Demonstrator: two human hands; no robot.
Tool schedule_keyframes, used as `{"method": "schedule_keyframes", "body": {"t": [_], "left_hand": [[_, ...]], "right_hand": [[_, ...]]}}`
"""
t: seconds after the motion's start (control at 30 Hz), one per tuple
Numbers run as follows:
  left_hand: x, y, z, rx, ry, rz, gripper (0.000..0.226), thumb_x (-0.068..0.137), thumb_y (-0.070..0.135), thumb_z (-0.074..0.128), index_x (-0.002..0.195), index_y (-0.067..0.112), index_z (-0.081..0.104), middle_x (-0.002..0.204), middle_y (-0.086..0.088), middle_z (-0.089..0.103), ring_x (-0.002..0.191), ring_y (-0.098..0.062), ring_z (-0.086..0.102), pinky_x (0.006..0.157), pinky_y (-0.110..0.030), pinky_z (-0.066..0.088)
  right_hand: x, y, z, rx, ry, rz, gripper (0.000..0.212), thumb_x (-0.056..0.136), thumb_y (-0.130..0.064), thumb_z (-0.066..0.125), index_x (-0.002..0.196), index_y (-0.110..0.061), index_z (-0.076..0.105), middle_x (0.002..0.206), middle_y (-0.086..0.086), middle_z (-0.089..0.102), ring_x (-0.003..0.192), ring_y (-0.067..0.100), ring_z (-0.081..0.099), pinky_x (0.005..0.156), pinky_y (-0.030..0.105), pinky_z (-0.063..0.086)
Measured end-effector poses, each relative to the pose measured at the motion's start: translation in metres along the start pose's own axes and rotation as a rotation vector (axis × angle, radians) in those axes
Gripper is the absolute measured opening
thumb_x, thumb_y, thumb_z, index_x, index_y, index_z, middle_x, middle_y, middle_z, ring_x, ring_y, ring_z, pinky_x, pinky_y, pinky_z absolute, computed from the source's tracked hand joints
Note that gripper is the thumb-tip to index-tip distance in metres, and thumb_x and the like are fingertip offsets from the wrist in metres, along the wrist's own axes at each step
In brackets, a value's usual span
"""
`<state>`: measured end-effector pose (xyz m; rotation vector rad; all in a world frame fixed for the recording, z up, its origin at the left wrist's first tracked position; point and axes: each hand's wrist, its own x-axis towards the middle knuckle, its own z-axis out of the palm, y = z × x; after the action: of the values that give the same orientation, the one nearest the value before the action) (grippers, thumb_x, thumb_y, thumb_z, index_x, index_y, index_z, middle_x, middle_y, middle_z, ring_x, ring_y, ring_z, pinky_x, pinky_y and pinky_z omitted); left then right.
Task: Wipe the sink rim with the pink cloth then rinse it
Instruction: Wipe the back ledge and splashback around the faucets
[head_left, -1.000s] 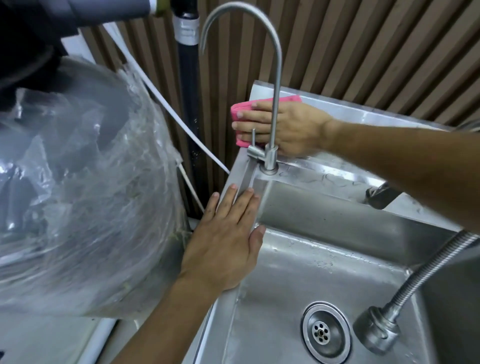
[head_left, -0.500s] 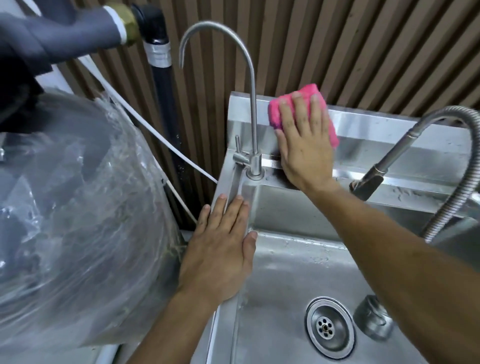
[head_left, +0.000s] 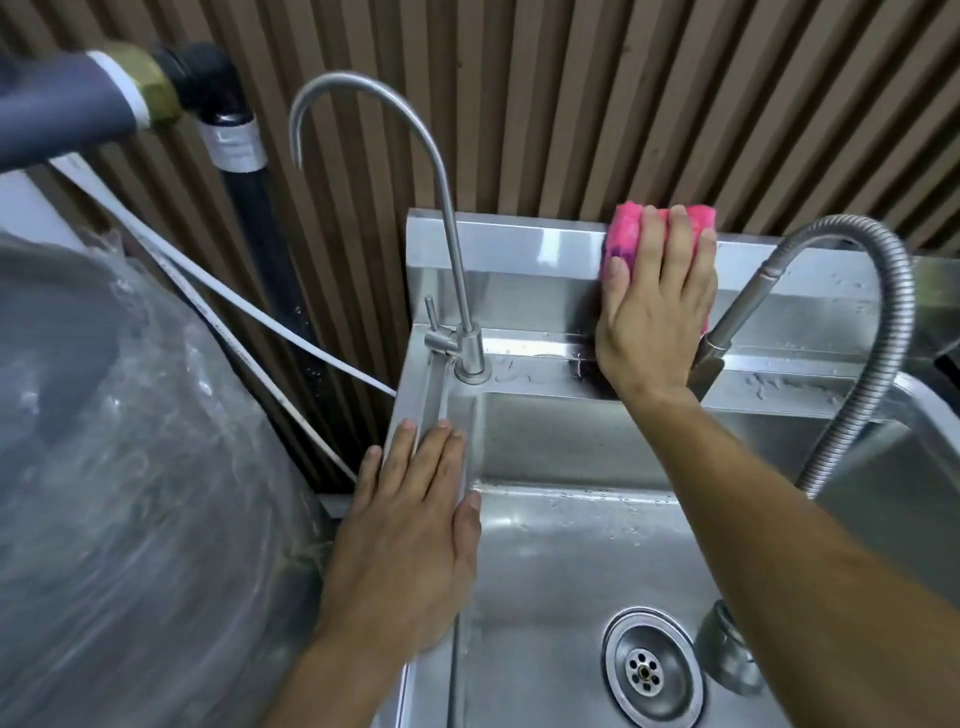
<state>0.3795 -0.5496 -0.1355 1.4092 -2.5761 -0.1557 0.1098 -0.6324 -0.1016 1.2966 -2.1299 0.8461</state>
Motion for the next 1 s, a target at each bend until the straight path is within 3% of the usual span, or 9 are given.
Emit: {"method": "schedule_keyframes", "body": {"t": [0.13, 0.27, 0.33, 0.43, 0.53, 0.63, 0.73, 0.9, 1.0], "left_hand": [[0.032, -0.004, -0.007, -0.042, 0.086, 0.041, 0.043, 0.099, 0.037, 0.035, 0.124, 0.015, 0.063, 0.123, -0.005, 0.063, 0.112, -0.03, 0.053, 0.101, -0.05, 0.046], [0.05, -0.011, 0.002, 0.014, 0.025, 0.036, 0.06, 0.101, 0.043, 0.027, 0.145, 0.012, 0.053, 0.153, -0.01, 0.048, 0.145, -0.036, 0.037, 0.115, -0.056, 0.036], [0.047, -0.01, 0.006, 0.04, -0.031, 0.015, 0.07, 0.1, 0.047, 0.015, 0.155, 0.013, 0.042, 0.164, -0.005, 0.037, 0.155, -0.03, 0.024, 0.124, -0.054, 0.024], [0.047, -0.008, 0.003, 0.019, -0.046, 0.003, 0.077, 0.098, 0.051, 0.002, 0.161, 0.017, 0.03, 0.169, 0.002, 0.028, 0.159, -0.023, 0.013, 0.127, -0.047, 0.011], [0.048, -0.008, 0.004, 0.027, -0.046, 0.003, 0.076, 0.099, 0.051, 0.002, 0.161, 0.018, 0.03, 0.169, 0.003, 0.028, 0.159, -0.023, 0.013, 0.127, -0.047, 0.012], [0.049, -0.009, 0.005, 0.035, -0.051, 0.009, 0.072, 0.101, 0.048, 0.007, 0.16, 0.016, 0.033, 0.167, 0.001, 0.031, 0.158, -0.025, 0.017, 0.126, -0.05, 0.017], [0.049, -0.009, 0.005, 0.022, -0.064, 0.003, 0.072, 0.101, 0.049, 0.008, 0.161, 0.018, 0.031, 0.168, 0.003, 0.029, 0.158, -0.023, 0.014, 0.127, -0.048, 0.015], [0.051, -0.007, 0.004, 0.007, -0.059, 0.001, 0.074, 0.099, 0.049, 0.005, 0.161, 0.018, 0.03, 0.169, 0.004, 0.026, 0.159, -0.021, 0.011, 0.127, -0.046, 0.011], [0.053, -0.006, 0.003, -0.051, -0.058, -0.022, 0.078, 0.095, 0.05, 0.0, 0.163, 0.021, 0.024, 0.171, 0.007, 0.02, 0.159, -0.017, 0.005, 0.128, -0.042, 0.005]], "right_hand": [[0.004, -0.056, 0.004, 0.15, -0.068, 0.091, 0.057, 0.111, -0.036, 0.028, 0.165, -0.02, 0.02, 0.174, 0.005, 0.012, 0.16, 0.035, 0.004, 0.128, 0.05, -0.001], [0.0, -0.051, 0.014, 0.044, -0.039, -0.298, 0.055, 0.112, -0.038, 0.032, 0.164, -0.023, 0.024, 0.172, 0.002, 0.02, 0.16, 0.028, 0.015, 0.129, 0.045, 0.007], [0.002, -0.028, 0.015, 0.017, 0.002, -0.124, 0.057, 0.112, -0.045, 0.029, 0.165, -0.026, 0.022, 0.173, 0.005, 0.014, 0.161, 0.03, 0.009, 0.13, 0.046, 0.007], [0.008, -0.015, 0.014, 0.242, 0.16, 0.42, 0.06, 0.111, -0.041, 0.034, 0.164, -0.016, 0.023, 0.172, 0.018, 0.009, 0.159, 0.036, 0.007, 0.127, 0.034, -0.007], [0.016, -0.047, 0.017, 0.38, 0.277, 0.668, 0.06, 0.11, -0.036, 0.038, 0.163, -0.01, 0.027, 0.171, 0.022, 0.011, 0.158, 0.042, 0.008, 0.129, 0.049, 0.006], [-0.009, -0.087, 0.023, 0.29, 0.085, 0.372, 0.065, 0.108, -0.04, 0.032, 0.165, -0.013, 0.015, 0.172, 0.02, 0.005, 0.158, 0.046, -0.002, 0.128, 0.059, 0.001], [-0.02, -0.063, 0.03, 0.176, -0.033, -0.004, 0.063, 0.109, -0.042, 0.033, 0.165, -0.017, 0.02, 0.173, 0.016, 0.01, 0.159, 0.042, 0.002, 0.127, 0.06, 0.007], [0.013, -0.025, 0.004, 0.308, 0.132, 0.338, 0.053, 0.102, -0.027, 0.04, 0.153, -0.013, 0.046, 0.162, 0.008, 0.041, 0.152, 0.036, 0.029, 0.122, 0.053, 0.024], [0.008, -0.052, -0.019, 0.427, 0.063, 0.196, 0.046, 0.1, -0.024, 0.045, 0.144, -0.016, 0.053, 0.147, 0.004, 0.052, 0.132, 0.026, 0.044, 0.107, 0.036, 0.033]]}}
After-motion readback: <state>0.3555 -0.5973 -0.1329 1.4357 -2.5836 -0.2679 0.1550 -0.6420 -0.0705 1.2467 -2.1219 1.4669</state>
